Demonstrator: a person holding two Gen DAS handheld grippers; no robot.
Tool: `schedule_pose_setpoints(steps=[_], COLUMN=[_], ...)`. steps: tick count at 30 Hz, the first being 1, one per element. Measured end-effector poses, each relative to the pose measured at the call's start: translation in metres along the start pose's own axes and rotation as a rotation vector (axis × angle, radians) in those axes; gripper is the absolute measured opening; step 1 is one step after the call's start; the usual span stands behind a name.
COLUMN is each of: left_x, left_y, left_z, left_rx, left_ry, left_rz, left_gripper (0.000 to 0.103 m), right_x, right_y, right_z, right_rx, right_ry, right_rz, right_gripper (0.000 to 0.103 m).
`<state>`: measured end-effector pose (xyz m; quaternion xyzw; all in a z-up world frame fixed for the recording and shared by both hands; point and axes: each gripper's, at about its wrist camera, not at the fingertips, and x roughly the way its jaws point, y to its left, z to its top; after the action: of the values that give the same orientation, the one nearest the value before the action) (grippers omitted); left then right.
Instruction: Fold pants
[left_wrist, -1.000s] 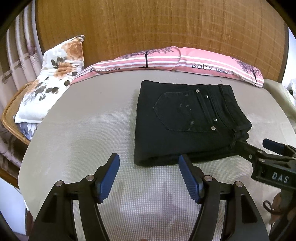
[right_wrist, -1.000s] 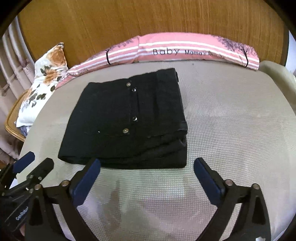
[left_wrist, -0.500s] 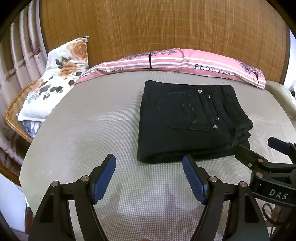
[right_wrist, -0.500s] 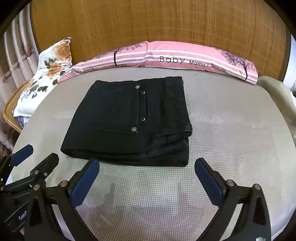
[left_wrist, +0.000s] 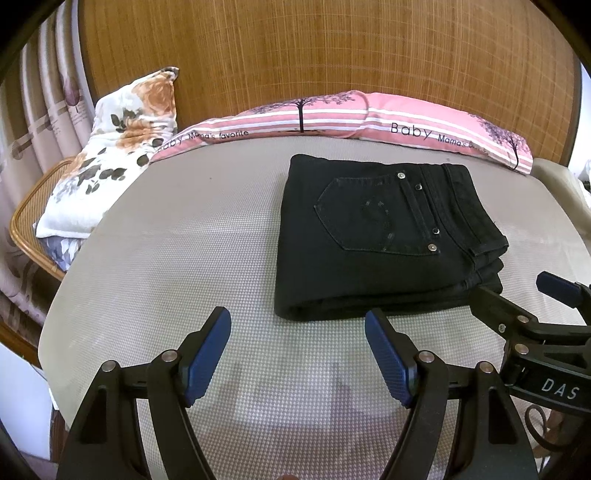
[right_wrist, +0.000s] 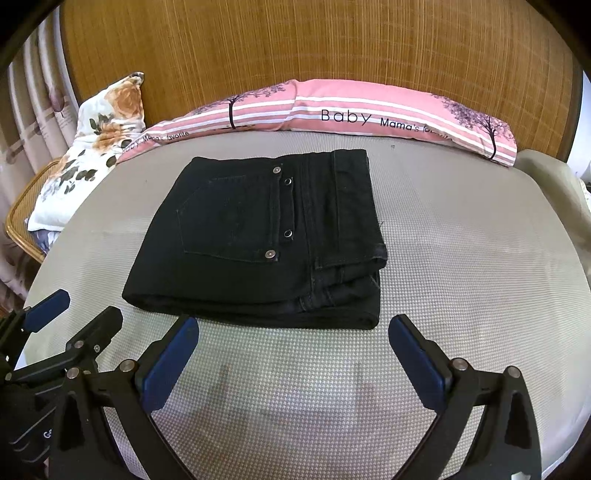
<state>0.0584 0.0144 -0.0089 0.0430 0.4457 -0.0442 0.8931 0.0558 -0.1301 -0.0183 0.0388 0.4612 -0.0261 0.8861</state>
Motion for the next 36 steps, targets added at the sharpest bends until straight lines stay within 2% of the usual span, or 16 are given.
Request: schedule_pose_setpoints(steps=[36], left_x=[0.0058], left_y=[0.0041], left_z=[0.0014], left_rx=[0.012], left_ry=[0.001], left_rz=[0.016], left_gripper=[0.075], right_x=[0.0049], right_y=[0.0049], right_z=[-0.0017], right_rx=[-0.025], right_ry=[0.029], right_rz=[-0.017], right_gripper=[0.102])
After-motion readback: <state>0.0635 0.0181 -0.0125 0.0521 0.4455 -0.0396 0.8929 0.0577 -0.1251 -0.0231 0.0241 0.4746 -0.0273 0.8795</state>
